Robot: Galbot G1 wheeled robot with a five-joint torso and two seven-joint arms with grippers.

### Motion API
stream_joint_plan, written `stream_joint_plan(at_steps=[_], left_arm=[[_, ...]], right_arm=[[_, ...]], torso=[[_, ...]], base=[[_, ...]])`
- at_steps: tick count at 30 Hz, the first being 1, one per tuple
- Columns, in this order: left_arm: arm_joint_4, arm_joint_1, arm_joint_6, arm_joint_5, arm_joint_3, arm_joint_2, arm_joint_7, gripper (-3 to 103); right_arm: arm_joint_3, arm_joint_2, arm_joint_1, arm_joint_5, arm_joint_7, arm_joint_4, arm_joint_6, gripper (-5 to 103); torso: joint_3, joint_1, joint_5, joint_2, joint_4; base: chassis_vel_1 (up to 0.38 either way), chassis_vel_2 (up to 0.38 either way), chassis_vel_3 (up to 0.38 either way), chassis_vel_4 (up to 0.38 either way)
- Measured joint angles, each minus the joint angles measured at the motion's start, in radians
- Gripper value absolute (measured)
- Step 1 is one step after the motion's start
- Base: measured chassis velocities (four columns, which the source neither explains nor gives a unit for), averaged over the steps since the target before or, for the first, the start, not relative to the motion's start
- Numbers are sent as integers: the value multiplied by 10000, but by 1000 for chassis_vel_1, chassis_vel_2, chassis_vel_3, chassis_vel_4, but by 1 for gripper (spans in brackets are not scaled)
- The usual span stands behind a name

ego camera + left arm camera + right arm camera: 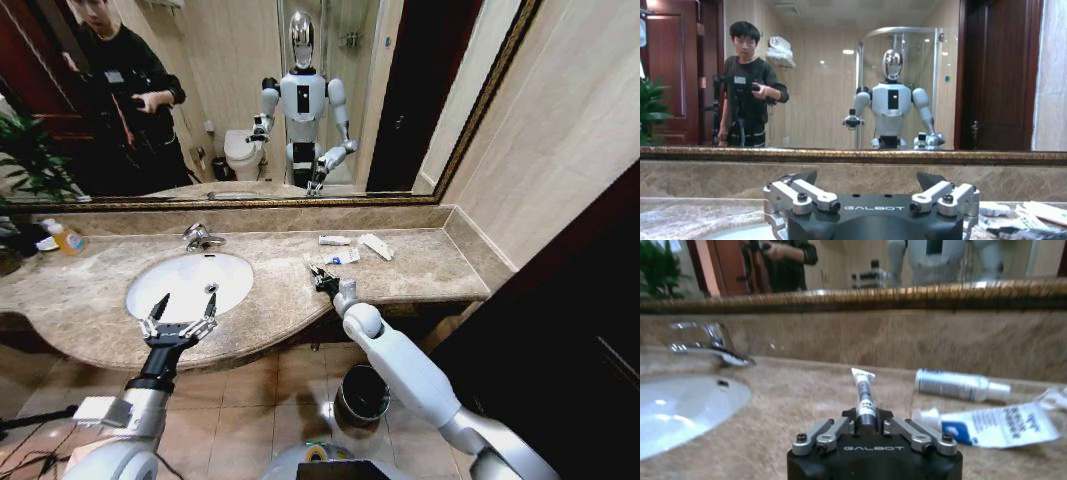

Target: Pick up the trash from the sink and place it in the trash bin.

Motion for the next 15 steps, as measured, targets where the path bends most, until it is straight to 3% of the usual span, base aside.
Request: stream_joint_plan(at_steps=[6, 15], left_arm=[[0, 0, 0, 0, 0, 0, 0, 100], [0, 0, 0, 0, 0, -1, -1, 100]], right_arm=[[415, -590, -933, 65, 147, 1426, -68, 17], [2072, -1489, -3753, -77, -46, 3509, 184, 17]], torso=[[0, 0, 0, 1, 0], [-1, -1, 1, 2, -2]], base=[[0, 0, 0, 0], [0, 0, 0, 0]])
